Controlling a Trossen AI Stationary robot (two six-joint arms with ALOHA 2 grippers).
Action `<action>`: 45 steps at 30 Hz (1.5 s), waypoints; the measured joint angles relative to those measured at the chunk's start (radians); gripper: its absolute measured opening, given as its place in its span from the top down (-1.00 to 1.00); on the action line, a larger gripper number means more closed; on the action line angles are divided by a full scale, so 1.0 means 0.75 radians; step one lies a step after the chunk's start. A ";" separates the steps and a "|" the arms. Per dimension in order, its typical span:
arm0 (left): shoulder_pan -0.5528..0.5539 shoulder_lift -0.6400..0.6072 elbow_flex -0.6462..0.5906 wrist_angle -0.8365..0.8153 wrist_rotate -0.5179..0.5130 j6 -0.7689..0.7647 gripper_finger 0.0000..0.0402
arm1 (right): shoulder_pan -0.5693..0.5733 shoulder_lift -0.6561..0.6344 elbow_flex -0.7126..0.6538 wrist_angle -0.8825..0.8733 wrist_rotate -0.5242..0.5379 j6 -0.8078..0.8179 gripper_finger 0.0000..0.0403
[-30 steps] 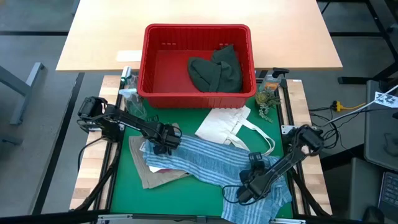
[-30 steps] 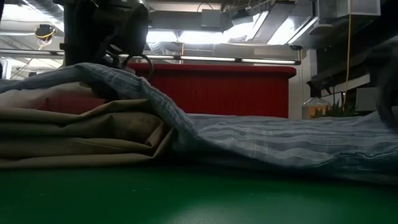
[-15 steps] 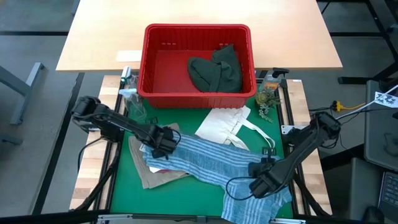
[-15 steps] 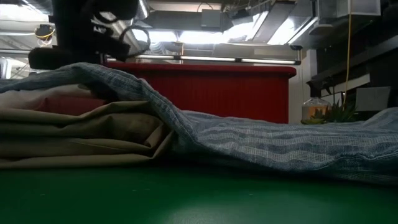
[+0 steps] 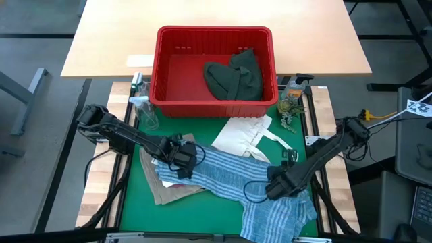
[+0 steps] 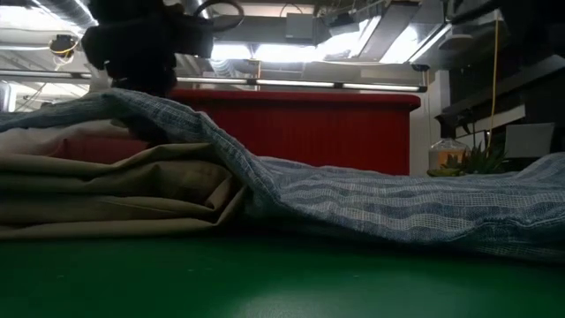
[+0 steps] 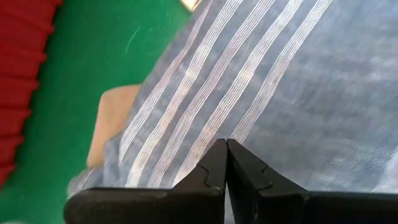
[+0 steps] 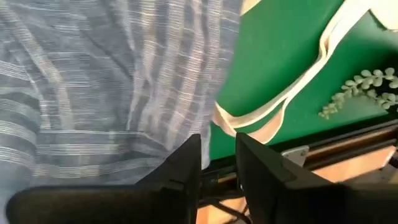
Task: Fold Laundry from Bin
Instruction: Fold the blue polo shirt
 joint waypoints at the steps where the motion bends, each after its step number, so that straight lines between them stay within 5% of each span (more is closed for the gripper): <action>1: 0.000 0.000 0.000 0.019 0.001 0.000 0.99 | 0.001 -0.039 -0.030 0.016 -0.003 0.002 0.50; 10: -0.008 0.001 0.000 0.307 0.020 0.001 0.99 | 0.004 -0.614 -0.518 0.527 -0.067 0.478 0.50; 15: -0.008 0.001 0.000 0.482 0.020 0.001 0.99 | 0.004 -0.775 -0.641 0.654 -0.066 0.644 0.50; 32: -0.085 0.303 0.002 1.093 0.031 0.003 0.99 | 0.004 -0.716 -0.664 0.599 -0.072 0.745 0.50; 45: -0.097 0.526 0.001 1.131 0.029 0.000 0.99 | 0.004 -0.717 -0.664 0.579 -0.080 0.820 0.50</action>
